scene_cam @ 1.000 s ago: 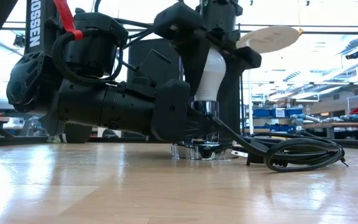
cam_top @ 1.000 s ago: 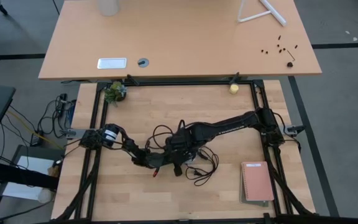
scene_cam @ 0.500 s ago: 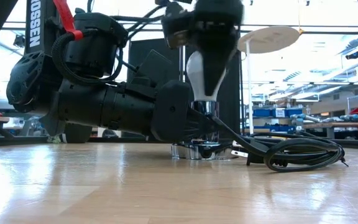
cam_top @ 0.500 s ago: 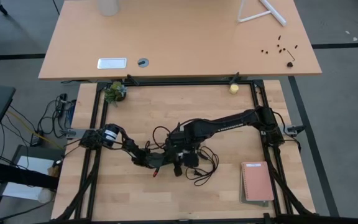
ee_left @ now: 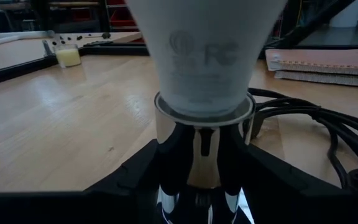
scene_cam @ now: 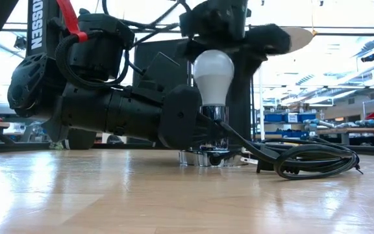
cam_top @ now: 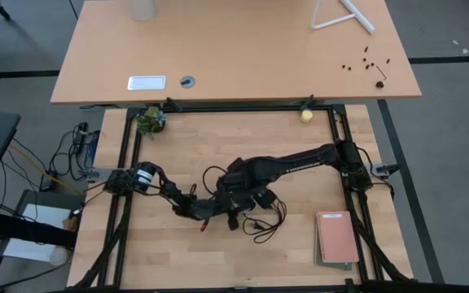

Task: Screw lightbulb
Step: Remove the light bulb from the lamp

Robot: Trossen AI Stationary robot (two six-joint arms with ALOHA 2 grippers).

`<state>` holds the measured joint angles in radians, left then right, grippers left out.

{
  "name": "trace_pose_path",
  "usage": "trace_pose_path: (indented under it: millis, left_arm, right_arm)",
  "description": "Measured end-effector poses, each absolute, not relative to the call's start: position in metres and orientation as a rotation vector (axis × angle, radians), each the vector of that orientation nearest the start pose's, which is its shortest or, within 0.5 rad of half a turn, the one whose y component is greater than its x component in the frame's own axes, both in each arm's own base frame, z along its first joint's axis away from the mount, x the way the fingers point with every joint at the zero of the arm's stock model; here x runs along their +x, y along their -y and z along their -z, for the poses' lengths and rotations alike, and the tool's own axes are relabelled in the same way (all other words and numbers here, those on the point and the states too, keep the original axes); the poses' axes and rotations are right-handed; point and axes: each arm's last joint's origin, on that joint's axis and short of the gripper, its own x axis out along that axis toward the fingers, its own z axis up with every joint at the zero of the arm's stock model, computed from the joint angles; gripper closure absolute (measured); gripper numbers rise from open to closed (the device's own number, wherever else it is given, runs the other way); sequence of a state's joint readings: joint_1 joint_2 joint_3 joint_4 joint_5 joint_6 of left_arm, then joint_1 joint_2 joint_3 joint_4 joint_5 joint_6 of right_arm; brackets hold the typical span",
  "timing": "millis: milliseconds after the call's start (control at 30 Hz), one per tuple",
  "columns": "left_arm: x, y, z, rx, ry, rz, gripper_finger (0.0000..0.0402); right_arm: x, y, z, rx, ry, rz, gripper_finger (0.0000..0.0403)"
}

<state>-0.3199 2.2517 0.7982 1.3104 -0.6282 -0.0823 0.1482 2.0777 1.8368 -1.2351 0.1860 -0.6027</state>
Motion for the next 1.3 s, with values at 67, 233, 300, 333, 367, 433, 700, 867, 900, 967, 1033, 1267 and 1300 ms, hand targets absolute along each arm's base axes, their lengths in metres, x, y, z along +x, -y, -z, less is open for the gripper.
trace_pose_path:
  millis: [67,233,300,333,367,433,700,867,900,967,1033,1267,1300]
  left_arm:
    - [0.351,0.099,-0.059,-0.016,-0.114,-0.313,0.0208]
    - [0.351,0.100,-0.061,-0.023,-0.103,-0.307,0.0208]
    - [0.352,0.099,-0.061,-0.025,-0.104,-0.304,0.0208]
    - [0.352,0.099,-0.061,-0.025,-0.104,-0.302,0.0208]
    - [0.352,0.099,-0.061,-0.025,-0.105,-0.301,0.0208]
    - [0.352,0.099,-0.059,-0.020,-0.115,-0.300,0.0208]
    - [0.352,0.099,-0.059,-0.014,-0.121,-0.300,0.0208]
    - [0.352,0.099,-0.059,-0.037,-0.115,-0.307,0.0208]
    - [0.352,0.098,-0.059,-0.039,-0.113,-0.310,0.0208]
    - [0.352,0.098,-0.059,-0.040,-0.111,-0.313,0.0208]
    - [0.352,0.098,-0.059,-0.042,-0.108,-0.313,0.0208]
    - [0.352,0.098,-0.060,-0.044,-0.107,-0.313,0.0208]
    - [0.352,0.098,-0.060,-0.044,-0.107,-0.313,0.0208]
  right_arm:
    - [0.407,-0.056,-0.248,-0.677,-1.422,-0.355,0.0082]
    - [0.411,-0.059,-0.269,-0.454,-1.384,-0.181,0.0028]
    - [0.408,-0.058,-0.271,-0.403,-1.411,-0.138,0.0011]
    - [0.407,-0.058,-0.271,-0.381,-1.422,-0.120,0.0008]
    - [0.406,-0.059,-0.271,-0.366,-1.433,-0.107,0.0008]
    - [0.402,-0.061,-0.271,-0.345,-1.464,-0.094,0.0015]
    - [0.394,-0.076,-0.272,-0.067,-1.513,0.080,0.0027]
    - [0.392,-0.077,-0.272,0.276,-1.492,0.388,0.0027]
    - [0.392,-0.077,-0.272,0.328,-1.478,0.433,0.0027]
    - [0.394,-0.080,-0.272,0.413,-1.443,0.499,0.0027]
    - [0.396,-0.083,-0.270,0.490,-1.401,0.544,0.0027]
    - [0.401,-0.091,-0.258,0.683,-1.337,0.614,0.0028]
    - [0.403,-0.091,-0.257,0.689,-1.312,0.627,0.0028]
